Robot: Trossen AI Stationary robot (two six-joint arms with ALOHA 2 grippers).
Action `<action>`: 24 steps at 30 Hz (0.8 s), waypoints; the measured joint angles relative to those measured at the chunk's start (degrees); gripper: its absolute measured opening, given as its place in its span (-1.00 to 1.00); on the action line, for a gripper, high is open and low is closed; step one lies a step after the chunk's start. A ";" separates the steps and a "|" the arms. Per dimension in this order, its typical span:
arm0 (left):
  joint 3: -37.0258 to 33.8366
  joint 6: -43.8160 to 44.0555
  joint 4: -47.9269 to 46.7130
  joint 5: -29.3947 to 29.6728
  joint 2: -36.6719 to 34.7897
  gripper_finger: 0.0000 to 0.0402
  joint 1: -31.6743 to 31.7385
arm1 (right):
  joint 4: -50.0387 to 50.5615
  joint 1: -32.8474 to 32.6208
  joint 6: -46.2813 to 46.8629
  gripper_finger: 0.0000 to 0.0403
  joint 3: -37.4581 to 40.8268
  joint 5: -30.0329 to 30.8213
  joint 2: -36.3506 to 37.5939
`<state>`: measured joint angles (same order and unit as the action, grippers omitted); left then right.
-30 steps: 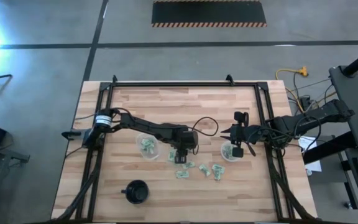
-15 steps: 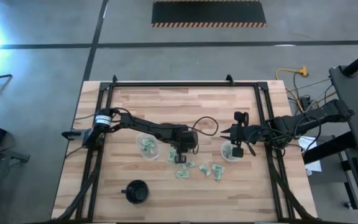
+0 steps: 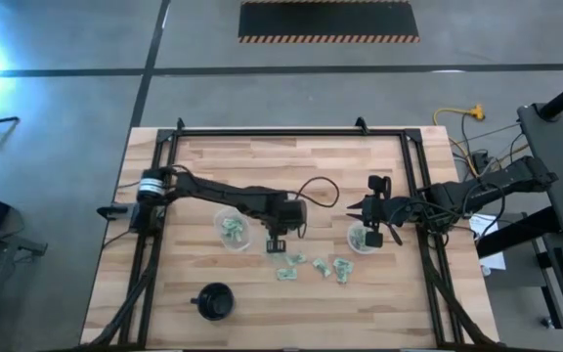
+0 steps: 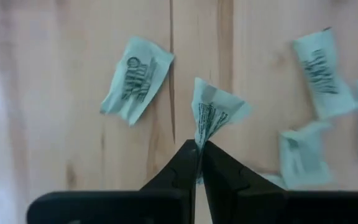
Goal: Pick and place Stevia / Truvia into bins
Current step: Put the stevia packet into the oval transparent container
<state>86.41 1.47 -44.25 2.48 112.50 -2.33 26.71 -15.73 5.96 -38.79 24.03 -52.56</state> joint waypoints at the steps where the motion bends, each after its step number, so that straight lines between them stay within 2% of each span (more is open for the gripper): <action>1: -0.08 0.82 -0.73 0.02 -1.22 -0.98 -0.02 | 0.00 0.00 0.00 -0.66 0.03 0.00 0.00; 9: -4.31 7.14 -10.82 2.47 -10.59 -0.98 -1.47 | -0.56 0.00 0.02 -0.66 0.56 0.02 0.00; 19: -18.09 10.27 -9.77 3.00 -21.74 -0.98 -3.43 | -1.65 0.02 0.31 -0.66 0.88 0.04 -0.02; 24: -24.72 10.72 -7.95 2.24 -23.17 -0.98 -3.43 | -2.04 0.02 0.17 -0.66 0.88 0.04 -0.02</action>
<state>61.70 12.19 -52.20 4.72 89.33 -5.76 24.67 -15.70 6.13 -37.91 24.08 -52.58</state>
